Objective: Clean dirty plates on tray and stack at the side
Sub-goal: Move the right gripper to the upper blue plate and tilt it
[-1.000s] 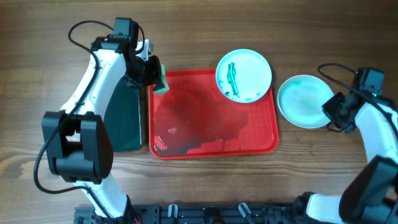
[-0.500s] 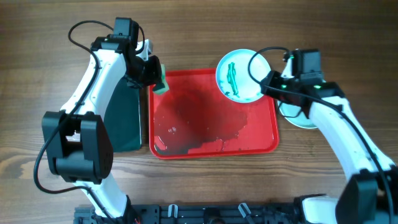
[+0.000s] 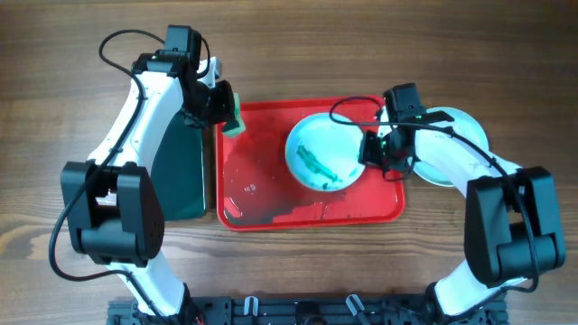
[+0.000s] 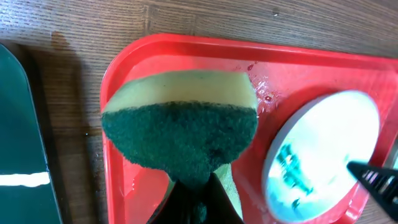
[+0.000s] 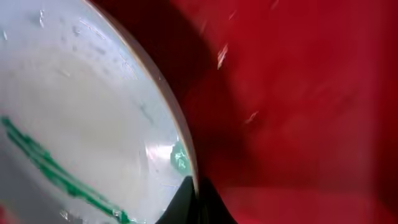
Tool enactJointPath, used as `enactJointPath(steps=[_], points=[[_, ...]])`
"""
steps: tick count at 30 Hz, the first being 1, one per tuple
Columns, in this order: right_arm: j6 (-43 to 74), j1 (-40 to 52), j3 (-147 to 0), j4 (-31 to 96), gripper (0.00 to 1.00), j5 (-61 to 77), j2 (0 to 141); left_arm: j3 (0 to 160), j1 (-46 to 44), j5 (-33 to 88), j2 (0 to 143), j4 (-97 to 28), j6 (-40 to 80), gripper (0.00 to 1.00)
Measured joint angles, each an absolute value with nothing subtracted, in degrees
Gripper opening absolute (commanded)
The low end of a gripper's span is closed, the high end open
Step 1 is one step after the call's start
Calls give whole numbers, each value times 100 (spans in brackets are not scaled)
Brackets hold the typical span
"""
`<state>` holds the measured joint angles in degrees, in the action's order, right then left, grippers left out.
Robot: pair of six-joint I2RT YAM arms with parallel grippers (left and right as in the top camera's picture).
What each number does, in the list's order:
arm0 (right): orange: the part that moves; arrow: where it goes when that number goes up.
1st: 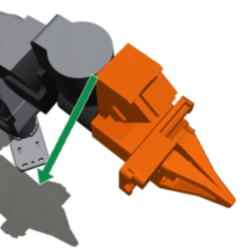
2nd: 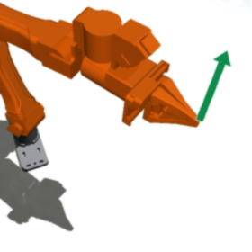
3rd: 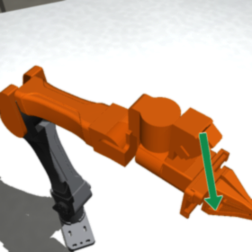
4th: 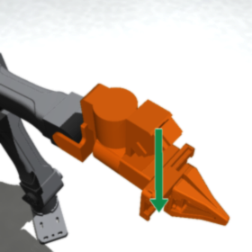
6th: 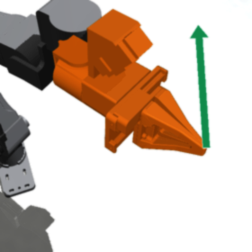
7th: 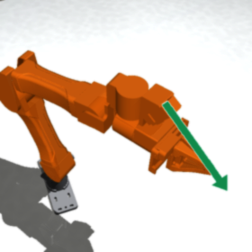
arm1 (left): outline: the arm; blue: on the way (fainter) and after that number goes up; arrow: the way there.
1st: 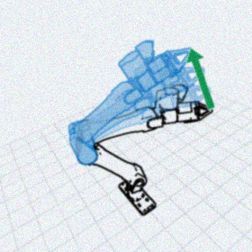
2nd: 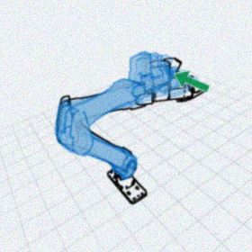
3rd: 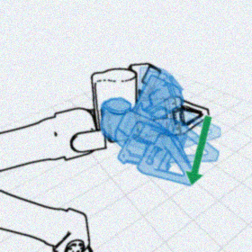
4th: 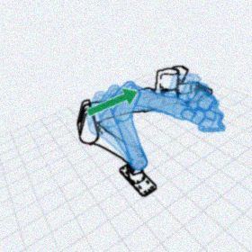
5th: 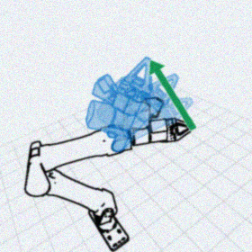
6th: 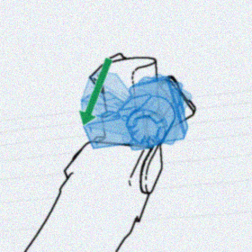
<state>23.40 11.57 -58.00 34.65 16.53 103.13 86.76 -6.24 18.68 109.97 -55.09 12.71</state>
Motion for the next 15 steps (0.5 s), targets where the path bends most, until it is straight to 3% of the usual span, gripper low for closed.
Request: enactJointPath(steps=[1, 2, 3, 5, 8, 13, 15], points=[[2200, 1264, -5798, 3686, 8, 1981, 10311, 8676, -624, 1868, 10997, -5509, 1271, 4], [2040, 1356, -5798, 3813, 33, 2196, 10296, 8676, -624, 1865, 11000, -5507, 1271, 4], [1857, 1470, -5798, 3966, 48, 2335, 10245, 8676, -624, 1865, 10997, -5511, 1271, 4], [1520, 1640, -5819, 4178, 57, 2307, 10051, 8676, -624, 1868, 11000, -5509, 1273, 4], [1015, 1640, -6049, 3881, 54, 1887, 9963, 8676, -624, 1865, 11000, -5509, 1271, 4], [-532, 1640, -6171, 2617, 34, 1669, 10077, 8676, -624, 1865, 10997, -5507, 1271, 4], [-934, 1640, -6171, 2370, 33, 1824, 10392, 8676, -624, 1865, 11000, -5507, 1271, 4]])
